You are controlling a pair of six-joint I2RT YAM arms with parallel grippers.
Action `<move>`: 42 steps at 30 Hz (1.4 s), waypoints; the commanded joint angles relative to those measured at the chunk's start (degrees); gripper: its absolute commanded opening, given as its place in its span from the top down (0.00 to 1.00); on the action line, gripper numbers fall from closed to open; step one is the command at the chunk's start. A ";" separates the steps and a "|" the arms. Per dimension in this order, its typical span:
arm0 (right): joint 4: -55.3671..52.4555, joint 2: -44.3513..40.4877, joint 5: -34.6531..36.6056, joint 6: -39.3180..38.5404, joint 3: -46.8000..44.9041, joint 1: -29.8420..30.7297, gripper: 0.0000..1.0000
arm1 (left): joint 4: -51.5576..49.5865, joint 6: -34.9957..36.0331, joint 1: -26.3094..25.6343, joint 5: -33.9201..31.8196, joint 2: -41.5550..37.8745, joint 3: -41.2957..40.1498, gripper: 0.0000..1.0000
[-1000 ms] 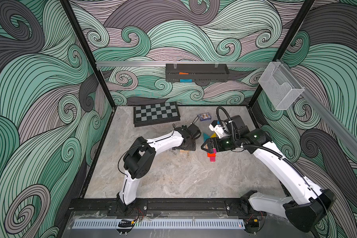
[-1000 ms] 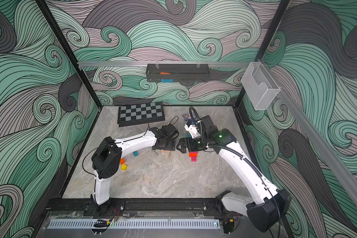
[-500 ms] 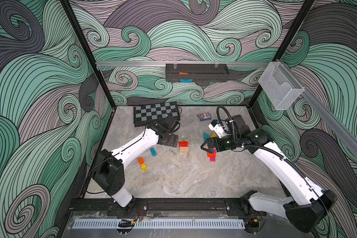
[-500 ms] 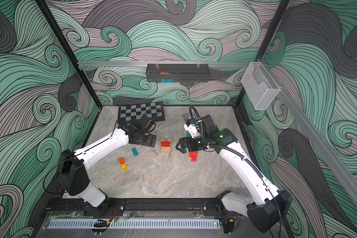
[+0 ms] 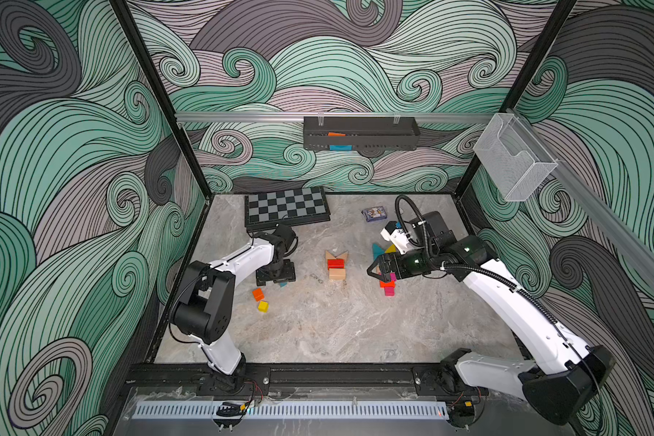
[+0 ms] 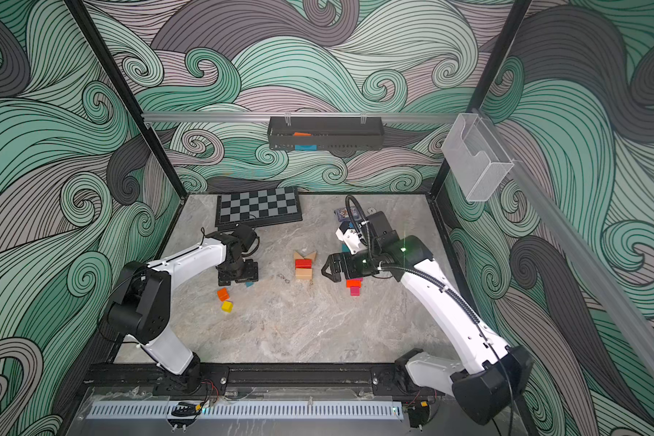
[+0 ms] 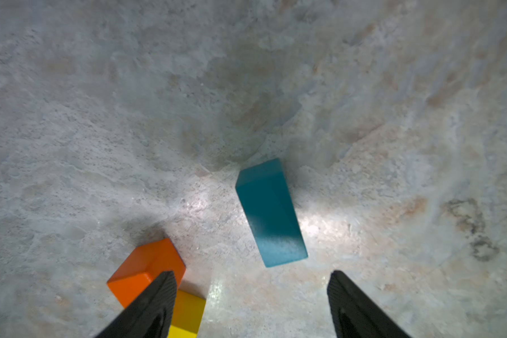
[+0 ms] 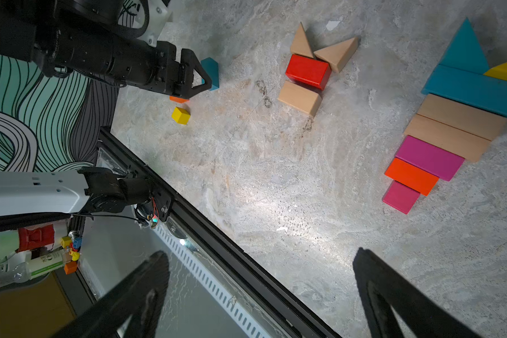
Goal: Assemble a carrot with building blocks
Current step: Pick up the building block from the center of the board, then place the building block at the center of the board.
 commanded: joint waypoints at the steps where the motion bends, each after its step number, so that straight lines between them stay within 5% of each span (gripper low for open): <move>1: -0.06 0.14 -0.75 -1.32 -0.55 -0.38 0.01 | 3.67 -2.44 0.17 0.99 1.64 1.71 0.19; 14: 0.25 0.87 -0.62 -1.60 -0.59 -0.37 0.01 | 5.79 -3.81 0.26 -1.52 6.66 2.46 0.49; 24: 0.58 1.16 -0.75 -1.32 -0.64 -0.39 0.01 | 5.20 0.97 -0.75 1.72 1.93 0.22 0.86; 33: 0.54 1.25 -0.35 -1.23 -0.46 -0.45 0.01 | 2.94 15.46 -18.25 3.68 -6.76 3.10 0.88; 42: 0.57 0.62 -0.12 -0.74 0.21 -0.72 0.01 | 6.59 25.76 -23.96 9.86 -0.29 6.58 0.95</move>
